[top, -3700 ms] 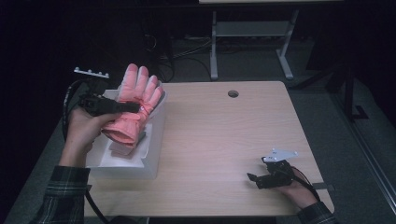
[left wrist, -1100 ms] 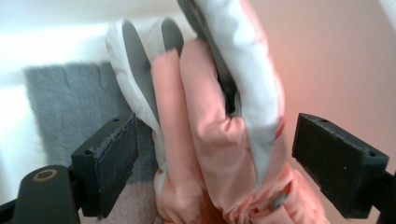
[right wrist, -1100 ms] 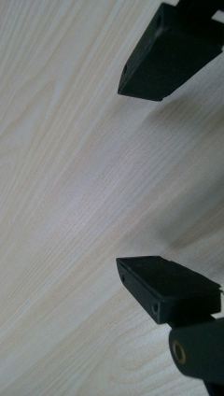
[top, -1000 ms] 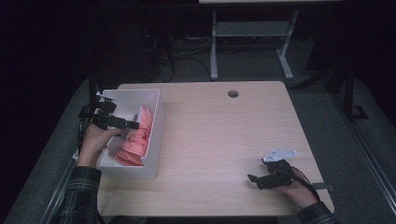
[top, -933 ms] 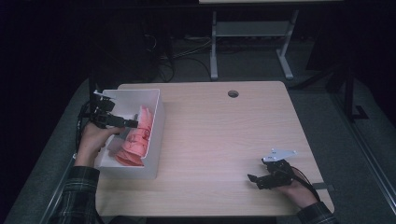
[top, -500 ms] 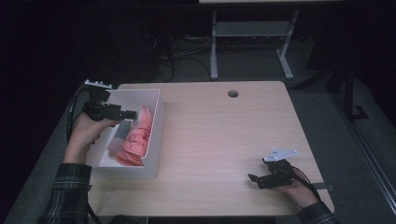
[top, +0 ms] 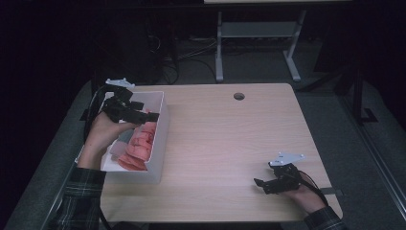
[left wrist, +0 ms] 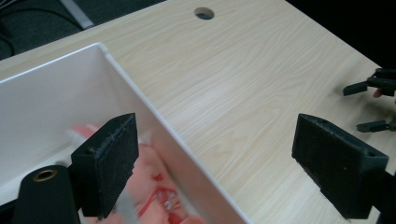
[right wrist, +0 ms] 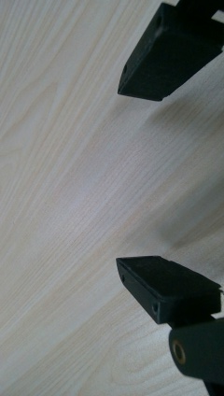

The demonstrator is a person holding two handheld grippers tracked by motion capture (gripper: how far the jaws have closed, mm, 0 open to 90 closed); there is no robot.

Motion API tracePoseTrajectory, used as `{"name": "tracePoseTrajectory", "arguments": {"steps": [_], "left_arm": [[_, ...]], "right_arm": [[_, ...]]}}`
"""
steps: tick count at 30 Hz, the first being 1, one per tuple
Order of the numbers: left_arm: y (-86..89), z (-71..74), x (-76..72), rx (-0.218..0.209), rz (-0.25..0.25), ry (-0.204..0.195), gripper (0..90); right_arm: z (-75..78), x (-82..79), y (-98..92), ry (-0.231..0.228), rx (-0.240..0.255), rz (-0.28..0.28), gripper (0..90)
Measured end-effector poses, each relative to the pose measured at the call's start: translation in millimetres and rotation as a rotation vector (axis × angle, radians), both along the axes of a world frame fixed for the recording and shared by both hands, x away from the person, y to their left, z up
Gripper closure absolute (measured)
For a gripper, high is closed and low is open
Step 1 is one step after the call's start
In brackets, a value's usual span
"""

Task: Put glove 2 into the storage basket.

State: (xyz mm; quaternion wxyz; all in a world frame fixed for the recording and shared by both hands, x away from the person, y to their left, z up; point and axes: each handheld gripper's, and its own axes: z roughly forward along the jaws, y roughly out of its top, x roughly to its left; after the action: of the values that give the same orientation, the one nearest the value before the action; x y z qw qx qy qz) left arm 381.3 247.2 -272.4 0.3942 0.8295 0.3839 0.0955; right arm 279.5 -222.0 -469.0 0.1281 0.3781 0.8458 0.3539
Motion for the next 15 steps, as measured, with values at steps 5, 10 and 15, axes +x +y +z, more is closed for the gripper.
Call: {"name": "tracePoseTrajectory", "arguments": {"steps": [5,10,15], "left_arm": [[-18.9,-2.1,-3.5,0.001,-0.042,-0.006,14.3],[-37.5,-6.0,-7.5,-0.005,-0.073,-0.008,14.3],[-54.3,-10.0,-11.4,-0.018,-0.098,-0.013,14.5]], "right_arm": [[-0.1,-0.6,0.5,-0.003,0.005,-0.006,13.8],[0.3,-1.3,0.9,0.002,0.006,-0.01,13.8],[0.6,-1.7,0.8,-0.001,0.006,-0.009,13.8]]}}
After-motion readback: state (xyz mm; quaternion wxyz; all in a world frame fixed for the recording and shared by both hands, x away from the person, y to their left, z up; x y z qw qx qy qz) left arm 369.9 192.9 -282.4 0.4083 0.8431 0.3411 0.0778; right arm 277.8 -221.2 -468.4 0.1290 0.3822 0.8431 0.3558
